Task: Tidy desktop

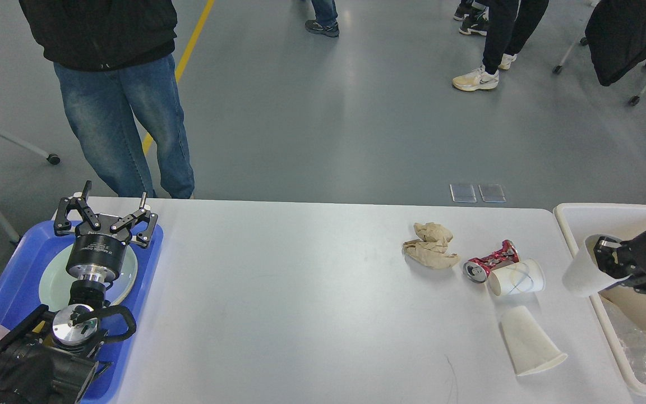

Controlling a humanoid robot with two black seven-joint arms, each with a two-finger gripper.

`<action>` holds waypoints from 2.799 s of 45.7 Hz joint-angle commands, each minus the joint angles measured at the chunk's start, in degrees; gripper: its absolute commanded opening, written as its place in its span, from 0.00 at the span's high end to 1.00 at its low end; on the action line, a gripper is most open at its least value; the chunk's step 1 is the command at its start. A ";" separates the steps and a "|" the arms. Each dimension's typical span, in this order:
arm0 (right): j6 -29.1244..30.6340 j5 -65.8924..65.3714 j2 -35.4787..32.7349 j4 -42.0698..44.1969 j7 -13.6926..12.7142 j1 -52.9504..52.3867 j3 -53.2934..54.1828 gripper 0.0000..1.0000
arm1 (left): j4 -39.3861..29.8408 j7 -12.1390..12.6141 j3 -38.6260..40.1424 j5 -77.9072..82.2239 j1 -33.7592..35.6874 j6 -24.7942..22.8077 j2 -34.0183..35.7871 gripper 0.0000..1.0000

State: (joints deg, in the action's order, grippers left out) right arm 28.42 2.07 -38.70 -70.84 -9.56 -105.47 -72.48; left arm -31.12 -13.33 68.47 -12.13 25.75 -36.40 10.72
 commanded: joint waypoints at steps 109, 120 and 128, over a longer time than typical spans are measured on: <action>-39.31 0.39 17.95 65.30 0.33 74.27 23.70 0.00 | 0.01 -0.03 0.00 0.00 0.00 0.02 0.00 0.04; -39.23 0.39 17.87 65.22 0.41 74.09 23.79 0.00 | 0.01 -0.03 0.00 0.00 0.00 0.02 0.00 0.04; -37.91 0.39 16.03 62.59 0.77 71.81 23.87 0.00 | 0.10 -0.03 0.00 0.00 0.00 0.01 0.00 0.04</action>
State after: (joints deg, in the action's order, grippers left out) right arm -10.48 2.46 -20.99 -6.18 -9.05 -31.76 -48.71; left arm -31.05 -13.36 68.47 -12.14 25.75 -36.38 10.72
